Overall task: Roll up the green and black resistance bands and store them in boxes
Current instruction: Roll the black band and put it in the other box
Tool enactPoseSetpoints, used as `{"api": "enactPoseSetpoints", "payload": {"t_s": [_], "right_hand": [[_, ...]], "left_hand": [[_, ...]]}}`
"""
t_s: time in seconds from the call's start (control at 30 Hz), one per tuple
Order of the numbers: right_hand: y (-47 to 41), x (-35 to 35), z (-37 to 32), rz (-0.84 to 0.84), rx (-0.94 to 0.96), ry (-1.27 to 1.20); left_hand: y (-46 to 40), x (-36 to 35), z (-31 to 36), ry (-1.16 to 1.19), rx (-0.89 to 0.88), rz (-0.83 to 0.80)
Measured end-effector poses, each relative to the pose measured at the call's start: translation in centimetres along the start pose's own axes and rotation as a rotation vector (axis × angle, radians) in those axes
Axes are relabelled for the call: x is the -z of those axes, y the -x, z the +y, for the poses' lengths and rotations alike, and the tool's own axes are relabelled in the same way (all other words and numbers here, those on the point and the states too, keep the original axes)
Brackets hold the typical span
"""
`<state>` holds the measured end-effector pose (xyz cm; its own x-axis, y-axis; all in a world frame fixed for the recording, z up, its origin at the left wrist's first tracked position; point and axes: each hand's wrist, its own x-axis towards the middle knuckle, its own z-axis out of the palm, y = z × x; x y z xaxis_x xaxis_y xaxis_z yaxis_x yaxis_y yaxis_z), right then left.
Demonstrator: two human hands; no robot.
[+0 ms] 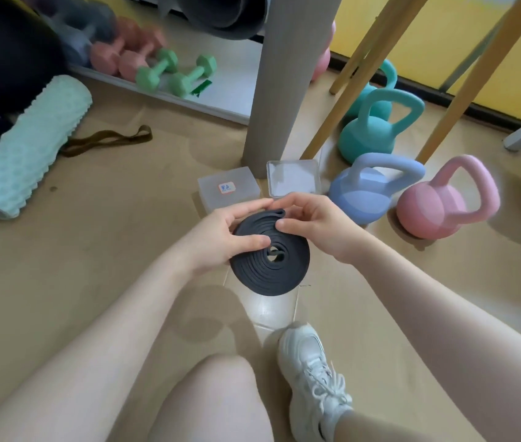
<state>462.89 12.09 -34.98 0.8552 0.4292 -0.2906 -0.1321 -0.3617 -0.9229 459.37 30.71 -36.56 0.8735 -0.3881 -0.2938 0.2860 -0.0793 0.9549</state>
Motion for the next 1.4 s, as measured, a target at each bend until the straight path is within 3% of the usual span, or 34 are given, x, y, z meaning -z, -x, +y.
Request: {"api": "enactPoseSetpoints", "payload": {"t_s": [0.17, 0.4, 0.53, 0.63, 0.87, 1.1, 1.23, 1.4], "right_hand": [[-6.4, 1.0, 5.0, -0.005, -0.050, -0.014], [-16.0, -0.9, 12.3, -0.150, -0.102, -0.017], [-18.9, -1.9, 16.0, -0.172, -0.040, 0.241], [-20.9, -1.2, 18.8, -0.077, 0.062, 0.525], [-25.7, 0.0, 22.3, -0.050, 0.244, 1.084], [-29.7, -1.5, 23.7, -0.113, 0.237, 1.411], [-30.5, -2.3, 24.6, 0.072, 0.377, 1.622], [-30.9, -1.9, 25.4, 0.157, 0.572, 1.659]], "left_hand": [[-5.4, 0.3, -4.2, 0.104, 0.062, 0.215], [-11.5, 3.6, -9.3, 0.097, 0.272, 0.460], [-13.3, 4.2, -12.1, 0.093, 0.361, 0.581], [-14.1, 4.4, -13.5, 0.151, 0.401, 0.661], [-14.9, 5.5, -16.8, 0.236, 0.391, 0.769], [-15.5, 7.4, -19.3, 0.282, 0.360, 0.806], [-16.5, 7.7, -20.3, 0.352, 0.349, 0.864], [-17.8, 6.9, -21.4, 0.401, 0.313, 0.856]]}}
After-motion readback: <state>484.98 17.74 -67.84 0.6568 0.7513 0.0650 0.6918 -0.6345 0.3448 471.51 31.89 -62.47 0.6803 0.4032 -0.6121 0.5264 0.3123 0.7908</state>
